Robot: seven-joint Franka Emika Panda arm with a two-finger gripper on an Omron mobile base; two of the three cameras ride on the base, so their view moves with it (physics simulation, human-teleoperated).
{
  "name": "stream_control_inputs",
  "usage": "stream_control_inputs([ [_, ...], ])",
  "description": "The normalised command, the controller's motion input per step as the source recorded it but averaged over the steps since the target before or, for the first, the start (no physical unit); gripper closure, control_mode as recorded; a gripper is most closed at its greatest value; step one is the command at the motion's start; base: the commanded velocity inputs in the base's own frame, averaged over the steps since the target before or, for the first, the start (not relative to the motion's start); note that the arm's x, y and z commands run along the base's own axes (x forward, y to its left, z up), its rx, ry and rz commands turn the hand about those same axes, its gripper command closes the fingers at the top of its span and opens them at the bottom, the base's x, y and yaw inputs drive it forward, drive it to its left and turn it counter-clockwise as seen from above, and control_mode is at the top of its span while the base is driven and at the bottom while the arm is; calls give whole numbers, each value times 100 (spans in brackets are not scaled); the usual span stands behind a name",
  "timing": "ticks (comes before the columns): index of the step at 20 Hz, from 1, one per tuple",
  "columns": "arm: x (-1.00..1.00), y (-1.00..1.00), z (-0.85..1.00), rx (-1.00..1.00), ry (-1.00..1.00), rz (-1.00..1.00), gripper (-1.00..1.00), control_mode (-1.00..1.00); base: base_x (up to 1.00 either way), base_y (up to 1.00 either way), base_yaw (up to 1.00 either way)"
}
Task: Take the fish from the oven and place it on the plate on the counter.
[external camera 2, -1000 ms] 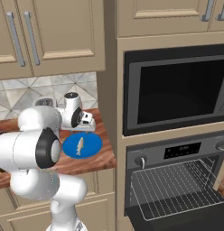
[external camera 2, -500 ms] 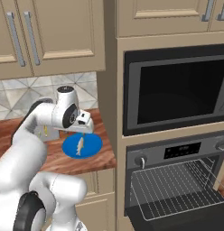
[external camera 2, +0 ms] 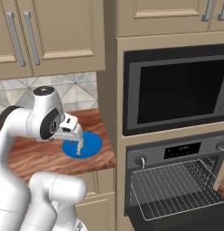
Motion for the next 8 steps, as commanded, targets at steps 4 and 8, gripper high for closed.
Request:
stream_control_inputs([
  [4,-100,5,37,0,-1,0,-100,-100,0,0,0],
  [8,-95,3,19,0,-4,0,-100,-100,0,0,0],
])
